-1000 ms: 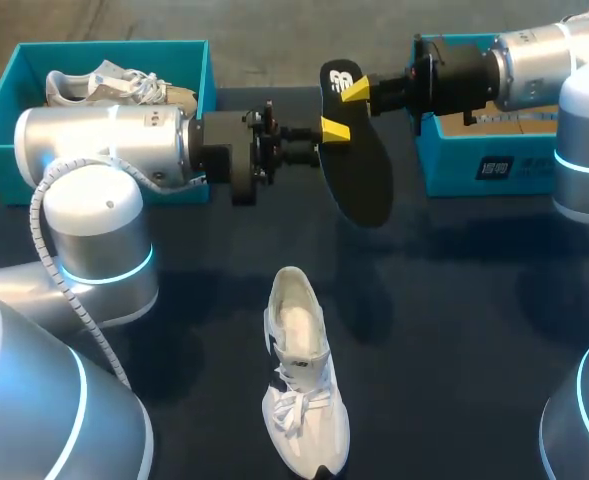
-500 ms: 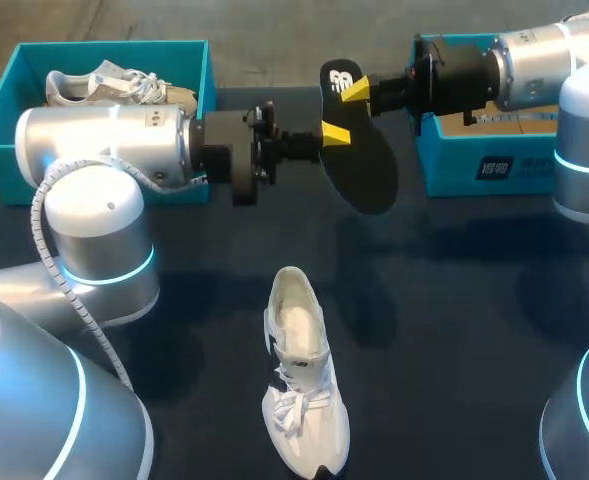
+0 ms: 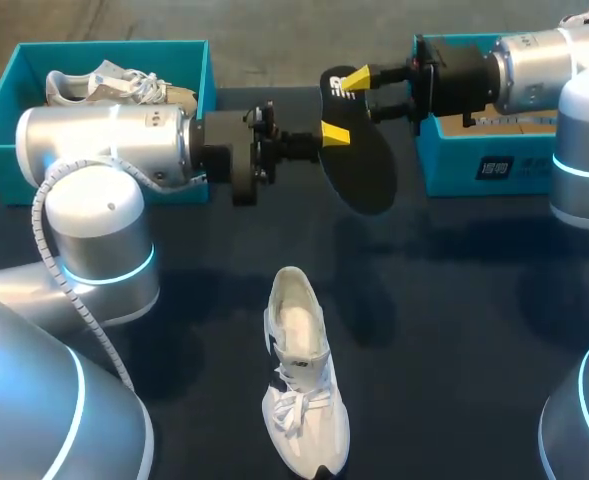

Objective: Take the shoe out of the shoebox, open the shoe tongue, remove and reinsert the insole, then place the shoe into the shoebox

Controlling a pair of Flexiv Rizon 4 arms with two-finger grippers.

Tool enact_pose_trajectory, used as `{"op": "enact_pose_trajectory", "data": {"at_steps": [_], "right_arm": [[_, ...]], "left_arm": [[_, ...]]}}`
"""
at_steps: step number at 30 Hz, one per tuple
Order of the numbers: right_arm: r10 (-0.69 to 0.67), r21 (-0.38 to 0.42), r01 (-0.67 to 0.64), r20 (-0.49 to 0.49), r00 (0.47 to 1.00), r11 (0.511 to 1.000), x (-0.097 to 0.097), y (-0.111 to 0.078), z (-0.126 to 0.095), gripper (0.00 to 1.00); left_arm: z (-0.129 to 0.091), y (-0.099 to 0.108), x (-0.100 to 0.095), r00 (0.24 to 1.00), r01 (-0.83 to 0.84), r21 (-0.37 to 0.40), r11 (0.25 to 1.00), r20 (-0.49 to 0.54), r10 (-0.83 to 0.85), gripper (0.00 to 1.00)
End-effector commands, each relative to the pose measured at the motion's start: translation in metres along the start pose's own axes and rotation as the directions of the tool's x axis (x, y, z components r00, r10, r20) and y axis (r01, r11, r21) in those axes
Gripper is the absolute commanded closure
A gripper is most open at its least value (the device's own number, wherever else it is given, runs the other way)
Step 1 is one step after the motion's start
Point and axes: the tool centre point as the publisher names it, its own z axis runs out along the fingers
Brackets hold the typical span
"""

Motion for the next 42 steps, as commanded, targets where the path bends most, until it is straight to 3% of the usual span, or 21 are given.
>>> {"op": "enact_pose_trajectory", "data": {"at_steps": [1,12,15,19,21,25,41,42], "right_arm": [[-0.009,-0.025,0.009,-0.013,1.000,1.000,-0.004,-0.012,-0.006,0.00],[-0.024,-0.046,0.022,-0.028,0.999,0.999,-0.011,-0.028,-0.022,0.00],[-0.022,-0.043,0.020,-0.038,0.999,0.999,-0.013,-0.031,-0.024,0.00],[-0.020,-0.044,0.018,-0.038,0.999,0.999,-0.013,-0.032,-0.025,0.00],[-0.020,-0.044,0.018,-0.038,0.999,0.999,-0.013,-0.032,-0.025,0.00],[-0.020,-0.044,0.018,-0.038,0.999,0.999,-0.013,-0.032,-0.025,0.00],[-0.020,-0.044,0.018,-0.038,0.999,0.999,-0.013,-0.032,-0.025,0.00],[-0.020,-0.044,0.018,-0.038,0.999,0.999,-0.013,-0.032,-0.025,0.00]], "left_arm": [[-0.013,-0.005,0.002,1.000,0.001,0.000,1.000,-0.025,-0.001,1.00],[-0.053,-0.012,0.015,0.993,0.036,-0.021,0.999,-0.113,-0.038,1.00],[-0.062,-0.013,0.018,0.983,0.138,-0.001,0.990,-0.119,-0.137,1.00],[-0.070,-0.009,0.025,0.924,0.380,0.075,0.922,-0.064,-0.376,1.00],[-0.072,-0.007,0.028,0.890,0.456,0.085,0.886,-0.070,-0.451,1.00],[-0.073,-0.010,0.026,0.805,0.593,0.193,0.782,-0.126,-0.580,1.00],[-0.074,-0.012,0.021,0.823,0.567,0.202,0.798,-0.158,-0.545,1.00],[-0.070,-0.013,0.021,0.750,0.661,0.228,0.715,-0.159,-0.642,1.00]]}}
